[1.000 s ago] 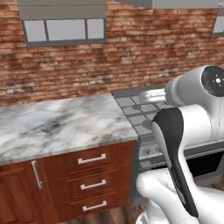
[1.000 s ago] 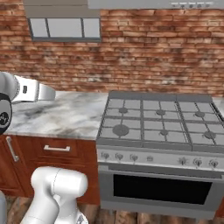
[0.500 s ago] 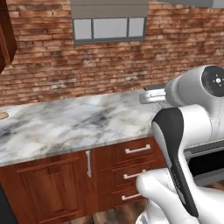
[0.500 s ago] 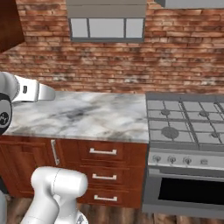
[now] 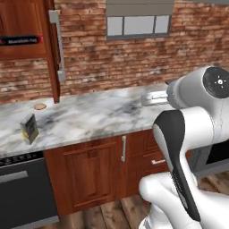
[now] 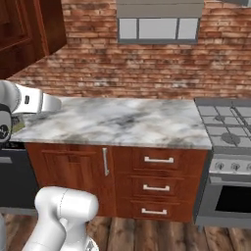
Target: Pick the cereal and cereal from the counter and place them in the cabinets closest to them.
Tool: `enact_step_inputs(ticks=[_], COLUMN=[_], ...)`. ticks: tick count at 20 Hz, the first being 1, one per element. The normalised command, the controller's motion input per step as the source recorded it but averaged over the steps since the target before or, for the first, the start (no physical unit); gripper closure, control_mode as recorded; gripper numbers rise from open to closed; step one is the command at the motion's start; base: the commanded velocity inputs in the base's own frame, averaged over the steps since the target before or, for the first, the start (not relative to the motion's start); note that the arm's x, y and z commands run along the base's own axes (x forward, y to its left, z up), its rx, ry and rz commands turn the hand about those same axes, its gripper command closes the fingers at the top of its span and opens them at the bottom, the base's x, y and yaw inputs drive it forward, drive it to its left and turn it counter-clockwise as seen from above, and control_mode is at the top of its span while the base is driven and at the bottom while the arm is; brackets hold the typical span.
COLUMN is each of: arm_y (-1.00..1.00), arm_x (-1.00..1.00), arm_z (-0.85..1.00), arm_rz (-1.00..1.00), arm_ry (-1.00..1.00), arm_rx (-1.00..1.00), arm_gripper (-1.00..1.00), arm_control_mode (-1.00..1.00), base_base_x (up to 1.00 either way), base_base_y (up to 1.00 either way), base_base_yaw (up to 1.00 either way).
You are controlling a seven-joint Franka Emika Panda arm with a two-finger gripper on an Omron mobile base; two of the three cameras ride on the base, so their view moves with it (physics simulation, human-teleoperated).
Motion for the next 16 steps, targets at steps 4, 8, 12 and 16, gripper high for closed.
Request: enact_step_inputs(ticks=[4, 8, 12, 16], arm_y=[0.00, 0.00, 0.00, 0.00], arm_x=[0.00, 0.00, 0.00, 0.00], arm_z=[0.00, 0.00, 0.00, 0.00], arm_rz=[0.00, 0.00, 0.00, 0.00], arm_ry=[0.00, 0.00, 0.00, 0.00], arm_rx=[0.00, 0.00, 0.00, 0.00], arm_gripper=[-1.00, -1.00, -1.00, -1.00], arm_control_mode=[1.00, 1.00, 1.00, 1.00], base_base_x=[-0.74, -0.43, -0.22, -0.21], base_base_y=[0.54, 0.49, 0.75, 0.84], base_base_yaw=[-0.05, -0.03, -0.03, -0.04])
